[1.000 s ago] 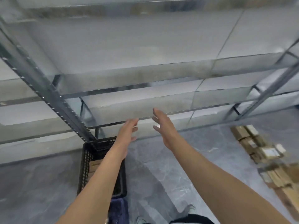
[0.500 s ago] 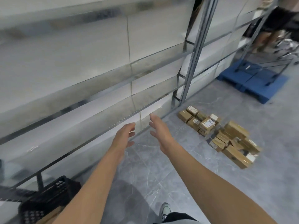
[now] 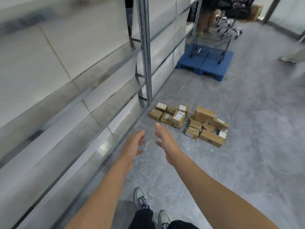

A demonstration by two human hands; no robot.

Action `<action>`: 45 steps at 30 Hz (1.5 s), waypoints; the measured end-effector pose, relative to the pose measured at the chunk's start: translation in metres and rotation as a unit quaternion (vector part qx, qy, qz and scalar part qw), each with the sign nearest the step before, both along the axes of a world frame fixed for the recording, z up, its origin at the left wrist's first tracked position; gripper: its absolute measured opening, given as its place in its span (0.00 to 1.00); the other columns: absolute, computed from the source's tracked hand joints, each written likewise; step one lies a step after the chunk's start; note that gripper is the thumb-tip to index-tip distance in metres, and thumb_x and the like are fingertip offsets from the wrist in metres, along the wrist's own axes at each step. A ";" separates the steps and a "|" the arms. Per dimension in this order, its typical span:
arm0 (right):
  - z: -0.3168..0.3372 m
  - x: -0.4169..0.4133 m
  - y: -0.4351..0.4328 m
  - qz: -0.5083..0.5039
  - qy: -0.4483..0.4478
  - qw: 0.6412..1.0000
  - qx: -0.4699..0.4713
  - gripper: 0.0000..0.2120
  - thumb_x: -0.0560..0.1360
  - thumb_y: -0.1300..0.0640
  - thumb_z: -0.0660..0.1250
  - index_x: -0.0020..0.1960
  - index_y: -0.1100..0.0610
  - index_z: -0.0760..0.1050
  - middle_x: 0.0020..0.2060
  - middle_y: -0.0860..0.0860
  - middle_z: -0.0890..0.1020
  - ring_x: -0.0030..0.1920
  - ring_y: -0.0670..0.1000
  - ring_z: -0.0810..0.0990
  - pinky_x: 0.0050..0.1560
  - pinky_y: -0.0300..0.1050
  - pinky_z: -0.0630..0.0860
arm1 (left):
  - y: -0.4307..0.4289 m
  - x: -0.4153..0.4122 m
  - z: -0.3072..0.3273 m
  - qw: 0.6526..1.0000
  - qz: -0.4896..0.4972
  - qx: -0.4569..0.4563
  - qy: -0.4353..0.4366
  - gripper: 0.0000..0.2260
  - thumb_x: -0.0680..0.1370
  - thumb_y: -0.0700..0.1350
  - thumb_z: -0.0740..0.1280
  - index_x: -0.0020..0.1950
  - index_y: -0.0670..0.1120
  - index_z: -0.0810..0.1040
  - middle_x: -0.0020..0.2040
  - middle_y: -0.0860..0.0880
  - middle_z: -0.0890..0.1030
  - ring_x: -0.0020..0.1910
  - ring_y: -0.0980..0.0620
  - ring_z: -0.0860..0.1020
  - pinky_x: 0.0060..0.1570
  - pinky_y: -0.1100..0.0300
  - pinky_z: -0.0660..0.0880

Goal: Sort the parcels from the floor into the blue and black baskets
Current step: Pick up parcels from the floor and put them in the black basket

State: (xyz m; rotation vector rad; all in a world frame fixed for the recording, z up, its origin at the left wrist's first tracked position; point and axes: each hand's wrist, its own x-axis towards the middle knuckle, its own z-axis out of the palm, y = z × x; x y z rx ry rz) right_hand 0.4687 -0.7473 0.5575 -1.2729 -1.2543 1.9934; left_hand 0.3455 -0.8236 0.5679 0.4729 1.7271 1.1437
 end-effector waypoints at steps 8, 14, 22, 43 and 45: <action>-0.029 -0.010 0.066 -0.088 -0.045 0.995 -0.022 0.29 0.84 0.37 0.59 0.81 0.49 0.65 0.79 0.48 0.67 0.78 0.50 0.67 0.80 0.56 0.64 | 0.094 -0.022 -0.030 0.996 -0.078 -0.013 -0.033 0.16 0.85 0.56 0.63 0.68 0.50 0.79 0.64 0.52 0.80 0.64 0.52 0.78 0.65 0.47 0.76; -0.033 -0.032 0.116 -0.151 -0.073 0.985 -0.034 0.30 0.84 0.36 0.59 0.82 0.48 0.63 0.80 0.47 0.67 0.78 0.50 0.67 0.80 0.57 0.64 | 0.167 -0.056 -0.055 0.989 -0.135 -0.032 -0.045 0.17 0.84 0.57 0.63 0.68 0.49 0.78 0.65 0.50 0.79 0.64 0.52 0.78 0.66 0.46 0.76; -0.049 -0.028 0.157 -0.210 -0.085 0.973 -0.052 0.30 0.84 0.36 0.59 0.81 0.48 0.63 0.79 0.48 0.67 0.78 0.50 0.68 0.80 0.56 0.64 | 0.226 -0.059 -0.080 0.974 -0.208 -0.068 -0.057 0.18 0.83 0.58 0.63 0.68 0.49 0.78 0.65 0.50 0.79 0.63 0.51 0.78 0.63 0.47 0.77; -0.184 0.030 0.420 -0.214 -0.107 0.956 -0.168 0.28 0.86 0.39 0.57 0.81 0.50 0.64 0.78 0.50 0.69 0.77 0.53 0.69 0.79 0.56 0.65 | 0.475 -0.013 -0.167 0.959 -0.201 -0.198 -0.038 0.13 0.85 0.55 0.61 0.67 0.52 0.74 0.65 0.52 0.77 0.65 0.52 0.75 0.67 0.47 0.74; -0.201 0.039 0.447 -0.212 -0.117 0.952 -0.187 0.29 0.85 0.37 0.57 0.82 0.50 0.63 0.79 0.51 0.68 0.78 0.55 0.68 0.79 0.57 0.64 | 0.502 -0.012 -0.181 0.957 -0.193 -0.213 -0.036 0.13 0.85 0.55 0.61 0.66 0.52 0.74 0.64 0.52 0.77 0.64 0.52 0.76 0.67 0.48 0.74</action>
